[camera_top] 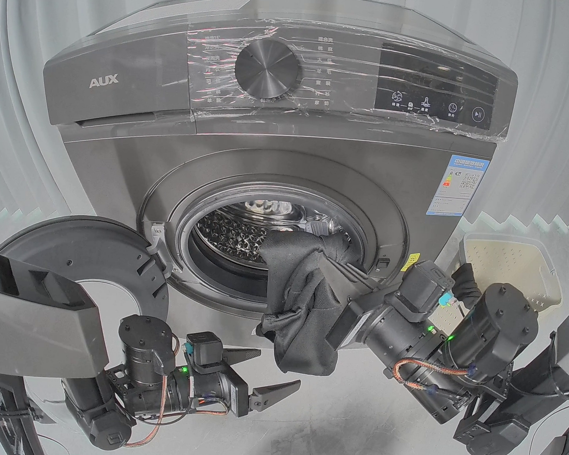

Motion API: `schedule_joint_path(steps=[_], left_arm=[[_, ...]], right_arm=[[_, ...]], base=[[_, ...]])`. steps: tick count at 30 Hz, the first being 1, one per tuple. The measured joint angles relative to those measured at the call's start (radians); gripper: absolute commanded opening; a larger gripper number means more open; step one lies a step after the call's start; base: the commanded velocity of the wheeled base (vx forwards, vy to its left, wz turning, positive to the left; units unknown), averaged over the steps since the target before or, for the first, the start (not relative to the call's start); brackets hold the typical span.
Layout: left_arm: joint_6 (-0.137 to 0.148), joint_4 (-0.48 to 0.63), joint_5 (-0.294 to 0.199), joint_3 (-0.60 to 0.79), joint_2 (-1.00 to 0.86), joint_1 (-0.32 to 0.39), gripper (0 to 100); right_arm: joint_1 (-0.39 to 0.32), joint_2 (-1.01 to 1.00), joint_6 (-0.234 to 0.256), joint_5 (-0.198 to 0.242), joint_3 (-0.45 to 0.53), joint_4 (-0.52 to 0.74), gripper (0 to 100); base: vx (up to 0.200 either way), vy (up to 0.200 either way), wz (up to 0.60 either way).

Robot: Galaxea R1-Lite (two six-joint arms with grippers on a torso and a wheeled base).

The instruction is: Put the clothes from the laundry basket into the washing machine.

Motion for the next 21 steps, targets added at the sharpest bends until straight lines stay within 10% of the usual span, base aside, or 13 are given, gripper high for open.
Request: schedule_joint_path(steps=[21], left_arm=[[-0.02,-0.004,0.033,-0.133,0.111,0.001,100]], right_arm=[[0.004,-0.003,0.002,0.0,0.009,0.0,0]], base=[[0.0,0.0,0.0]])
